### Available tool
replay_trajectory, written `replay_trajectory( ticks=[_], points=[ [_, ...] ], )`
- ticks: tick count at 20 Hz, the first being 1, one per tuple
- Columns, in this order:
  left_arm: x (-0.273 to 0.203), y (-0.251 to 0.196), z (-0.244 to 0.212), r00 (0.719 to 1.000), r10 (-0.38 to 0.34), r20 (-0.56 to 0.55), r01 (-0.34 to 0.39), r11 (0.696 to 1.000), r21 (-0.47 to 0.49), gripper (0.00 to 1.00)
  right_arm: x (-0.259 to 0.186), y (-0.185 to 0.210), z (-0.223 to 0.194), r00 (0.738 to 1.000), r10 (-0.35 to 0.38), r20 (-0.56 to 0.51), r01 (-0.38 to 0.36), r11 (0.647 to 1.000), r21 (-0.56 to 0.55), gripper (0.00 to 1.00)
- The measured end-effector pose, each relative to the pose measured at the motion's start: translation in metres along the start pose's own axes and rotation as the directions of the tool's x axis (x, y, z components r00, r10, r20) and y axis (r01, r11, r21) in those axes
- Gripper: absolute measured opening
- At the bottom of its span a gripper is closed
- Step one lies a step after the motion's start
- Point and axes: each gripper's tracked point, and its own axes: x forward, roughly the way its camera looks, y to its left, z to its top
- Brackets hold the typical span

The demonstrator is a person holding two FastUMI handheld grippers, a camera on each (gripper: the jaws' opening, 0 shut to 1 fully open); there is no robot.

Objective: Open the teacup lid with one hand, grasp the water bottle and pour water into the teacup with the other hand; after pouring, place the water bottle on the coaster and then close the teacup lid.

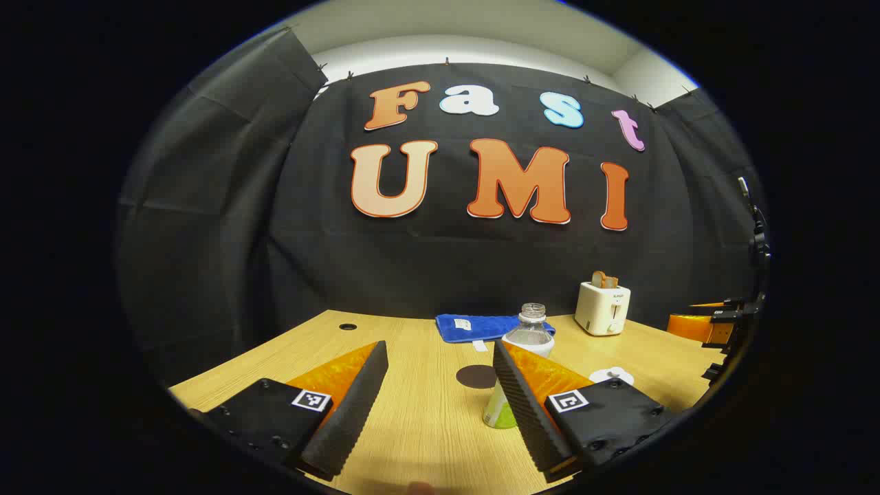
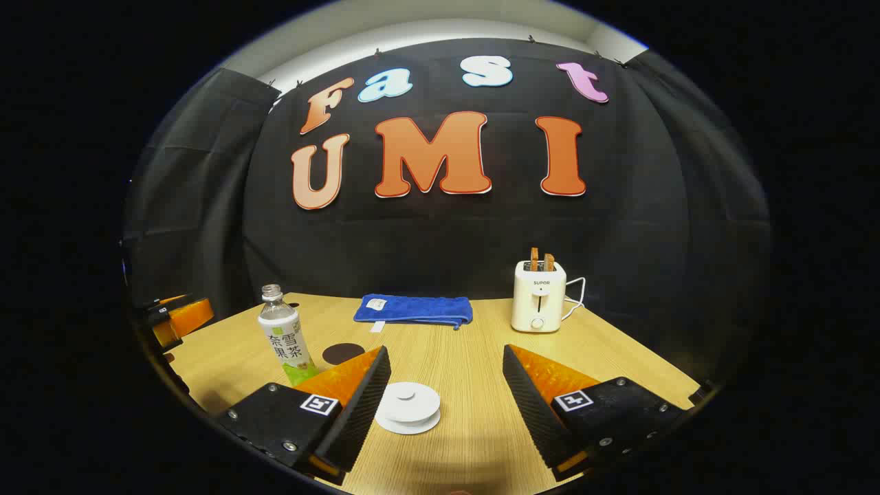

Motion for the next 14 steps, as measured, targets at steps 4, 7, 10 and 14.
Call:
replay_trajectory(
  ticks=[4,7,10,14],
  points=[
    [0.0006,0.0050,-0.0028,1.000,0.016,-0.011,-0.016,1.000,0.000,0.99,0.0011,0.0000,0.0000,1.000,-0.001,0.000,0.001,1.000,0.001,0.98],
    [0.0019,0.0062,-0.0035,1.000,0.023,-0.015,-0.023,1.000,-0.006,0.99,0.0000,-0.0001,-0.0005,1.000,-0.004,0.000,0.004,1.000,-0.001,0.98],
    [0.0023,0.0065,-0.0020,1.000,0.027,-0.014,-0.027,1.000,0.001,0.99,0.0011,-0.0019,-0.0007,1.000,-0.008,-0.002,0.008,1.000,0.000,0.98],
    [0.0030,0.0038,-0.0024,1.000,0.022,-0.018,-0.022,1.000,0.009,0.99,0.0009,-0.0047,-0.0015,1.000,-0.015,-0.005,0.015,1.000,0.003,0.98]
  ],
)
